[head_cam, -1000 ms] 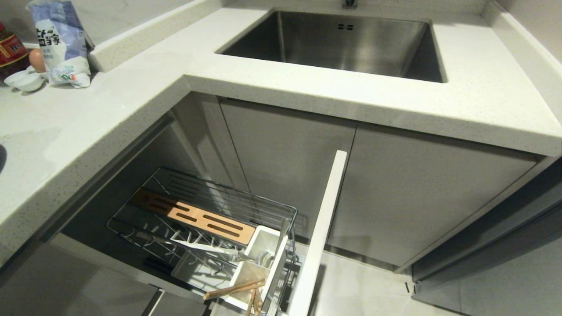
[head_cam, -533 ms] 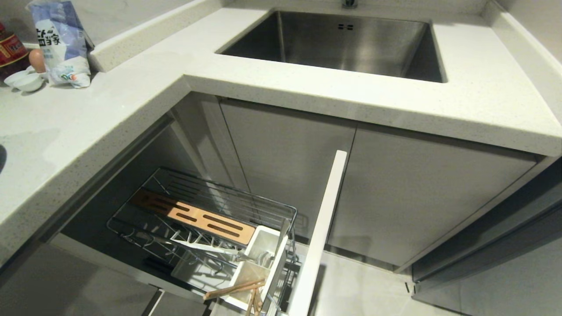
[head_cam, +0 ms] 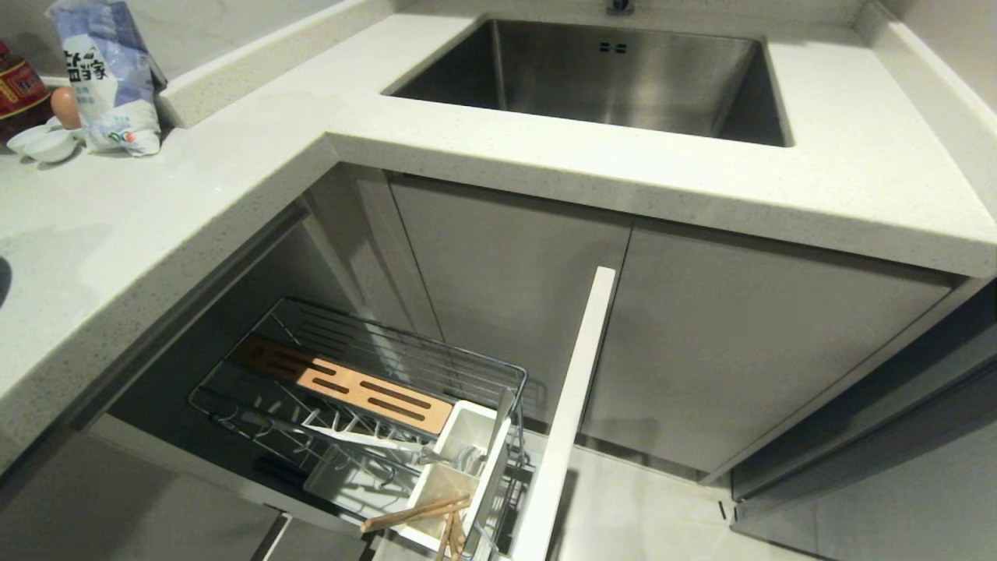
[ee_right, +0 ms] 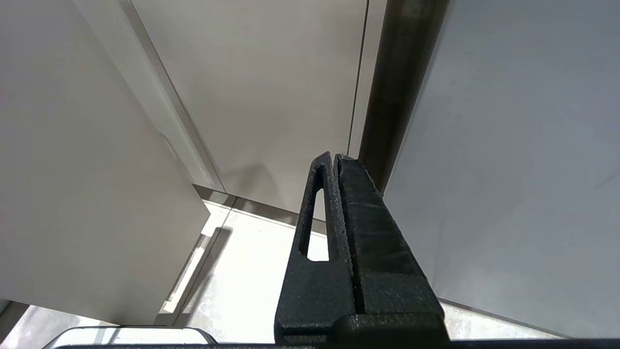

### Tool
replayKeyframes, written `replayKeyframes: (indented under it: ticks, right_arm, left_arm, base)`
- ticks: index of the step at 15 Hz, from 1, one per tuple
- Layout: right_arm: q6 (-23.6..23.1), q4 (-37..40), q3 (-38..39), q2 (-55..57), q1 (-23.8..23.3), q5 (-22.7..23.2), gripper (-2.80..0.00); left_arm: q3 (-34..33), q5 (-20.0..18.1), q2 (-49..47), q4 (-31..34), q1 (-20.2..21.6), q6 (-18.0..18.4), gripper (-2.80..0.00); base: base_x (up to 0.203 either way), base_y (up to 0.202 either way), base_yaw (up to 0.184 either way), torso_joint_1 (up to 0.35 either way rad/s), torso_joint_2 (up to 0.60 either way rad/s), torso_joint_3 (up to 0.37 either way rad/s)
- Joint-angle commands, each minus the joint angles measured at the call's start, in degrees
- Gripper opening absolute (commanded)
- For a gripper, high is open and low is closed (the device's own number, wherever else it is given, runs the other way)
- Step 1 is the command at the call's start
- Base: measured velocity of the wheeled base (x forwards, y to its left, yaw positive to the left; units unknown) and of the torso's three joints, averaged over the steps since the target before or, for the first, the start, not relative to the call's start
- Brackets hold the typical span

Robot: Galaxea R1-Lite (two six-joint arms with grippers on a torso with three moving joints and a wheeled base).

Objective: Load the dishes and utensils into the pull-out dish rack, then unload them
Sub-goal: Take the bowl out of the cupboard, then take the spoon out of the cupboard

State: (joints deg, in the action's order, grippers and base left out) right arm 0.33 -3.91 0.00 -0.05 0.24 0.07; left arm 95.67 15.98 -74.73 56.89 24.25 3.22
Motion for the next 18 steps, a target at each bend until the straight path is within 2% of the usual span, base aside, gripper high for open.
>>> replayKeyframes:
  ticks: [1,4,7,8,9,11,13,16,18]
  right_arm:
    - [0.02,-0.04,1.32,-0.04,0.02,0.01,-2.8]
    - [0.02,-0.04,1.32,-0.04,0.02,0.01,-2.8]
    - [0.02,-0.04,1.32,-0.04,0.02,0.01,-2.8]
    - [0.02,-0.04,1.32,-0.04,0.02,0.01,-2.8]
    - [0.02,-0.04,1.32,-0.04,0.02,0.01,-2.8]
    - [0.02,-0.04,1.32,-0.04,0.02,0.01,-2.8]
    - [0.02,-0.04,1.32,-0.04,0.02,0.01,-2.8]
    - [0.02,-0.04,1.32,-0.04,0.02,0.01,-2.8]
    - [0.02,-0.04,1.32,-0.04,0.02,0.01,-2.8]
  left_arm:
    - [-0.13,0.11,3.34,-2.25,-0.15,-1.55,0.0]
    - [-1.56,-0.14,8.9,-8.44,-0.99,-2.72,0.0]
    - [-7.09,-0.28,13.53,-26.7,-4.53,-5.38,0.0]
    - [-9.13,-0.22,14.82,-33.57,-6.36,-6.22,-2.8]
    - [-10.65,-0.1,15.83,-39.46,-8.41,-7.66,-2.8]
    - [-12.05,-0.13,17.48,-44.49,-12.32,-10.69,-2.8]
    - [-12.13,-0.11,18.41,-46.17,-17.49,-12.95,-2.8]
    - [-12.17,-0.08,19.6,-47.96,-28.62,-18.39,-2.8]
    - [-12.9,-0.04,19.5,-47.98,-35.85,-20.58,-2.8]
  base:
    - [0.0,0.0,0.0,0.0,0.0,0.0]
    - [0.0,0.0,0.0,0.0,0.0,0.0]
    - [0.0,0.0,0.0,0.0,0.0,0.0]
    - [0.0,0.0,0.0,0.0,0.0,0.0]
    - [0.0,0.0,0.0,0.0,0.0,0.0]
    - [0.0,0.0,0.0,0.0,0.0,0.0]
    - [0.0,0.0,0.0,0.0,0.0,0.0]
    - [0.0,0.0,0.0,0.0,0.0,0.0]
    - [0.0,0.0,0.0,0.0,0.0,0.0]
